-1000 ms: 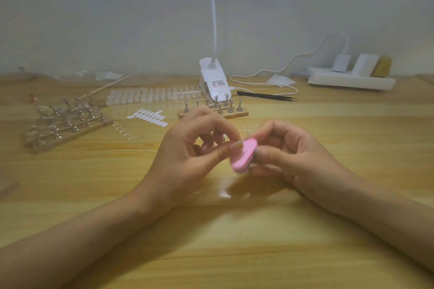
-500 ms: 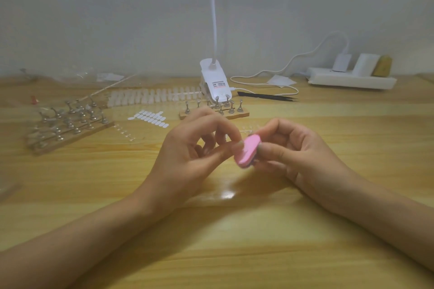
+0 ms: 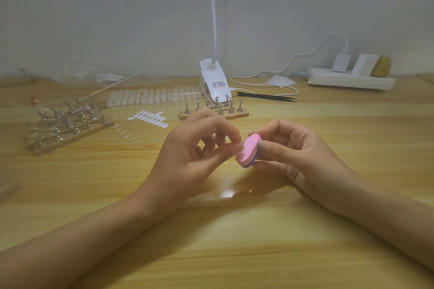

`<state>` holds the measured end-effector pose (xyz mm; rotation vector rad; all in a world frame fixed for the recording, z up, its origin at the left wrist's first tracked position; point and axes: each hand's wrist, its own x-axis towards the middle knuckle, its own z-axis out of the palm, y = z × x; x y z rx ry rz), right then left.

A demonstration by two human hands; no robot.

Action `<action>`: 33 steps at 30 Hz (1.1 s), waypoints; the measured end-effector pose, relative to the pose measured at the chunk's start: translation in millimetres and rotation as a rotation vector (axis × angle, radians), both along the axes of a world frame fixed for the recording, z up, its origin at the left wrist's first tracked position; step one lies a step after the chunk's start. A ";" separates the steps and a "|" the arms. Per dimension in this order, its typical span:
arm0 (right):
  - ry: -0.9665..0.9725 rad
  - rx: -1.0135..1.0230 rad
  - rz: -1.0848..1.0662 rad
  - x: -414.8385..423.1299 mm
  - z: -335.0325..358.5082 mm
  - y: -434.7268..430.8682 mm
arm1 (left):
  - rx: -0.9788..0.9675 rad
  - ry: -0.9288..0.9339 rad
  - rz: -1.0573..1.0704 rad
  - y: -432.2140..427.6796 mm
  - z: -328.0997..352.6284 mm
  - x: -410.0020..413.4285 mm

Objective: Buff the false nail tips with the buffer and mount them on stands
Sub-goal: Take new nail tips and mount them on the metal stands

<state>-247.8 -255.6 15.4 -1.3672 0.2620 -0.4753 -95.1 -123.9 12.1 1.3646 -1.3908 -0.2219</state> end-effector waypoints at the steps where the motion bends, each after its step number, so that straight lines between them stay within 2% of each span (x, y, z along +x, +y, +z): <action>1: 0.011 -0.010 0.025 0.0 0.5 -0.3 | -0.001 -0.010 -0.004 0.1 0.1 -0.2; 7: 0.003 0.017 -0.023 1.2 0.5 -1.9 | -0.001 -0.006 -0.001 -0.3 0.2 0.0; 10: 0.038 -0.037 0.046 1.6 0.6 0.6 | -0.007 -0.028 -0.002 0.1 0.2 -0.7; 13: 0.015 -0.010 -0.010 1.7 0.9 -0.1 | -0.001 -0.034 -0.003 -0.1 0.5 -1.2; 17: 0.038 -0.044 0.059 0.9 1.2 0.3 | -0.010 -0.025 -0.013 0.0 1.7 -2.1; 21: 0.011 -0.013 -0.001 1.2 -0.8 -3.0 | -0.013 -0.010 -0.028 1.3 2.1 -4.3; 28: 0.049 -0.081 0.077 0.1 -1.0 -1.6 | -0.021 -0.014 0.013 1.5 3.0 -4.6; 31: 0.007 0.000 -0.021 0.2 -2.5 -5.2 | -0.015 -0.055 -0.017 2.2 3.0 -6.4; 33: 0.002 0.022 -0.009 1.0 -2.5 -6.9 | -0.016 -0.064 -0.030 3.4 3.1 -8.6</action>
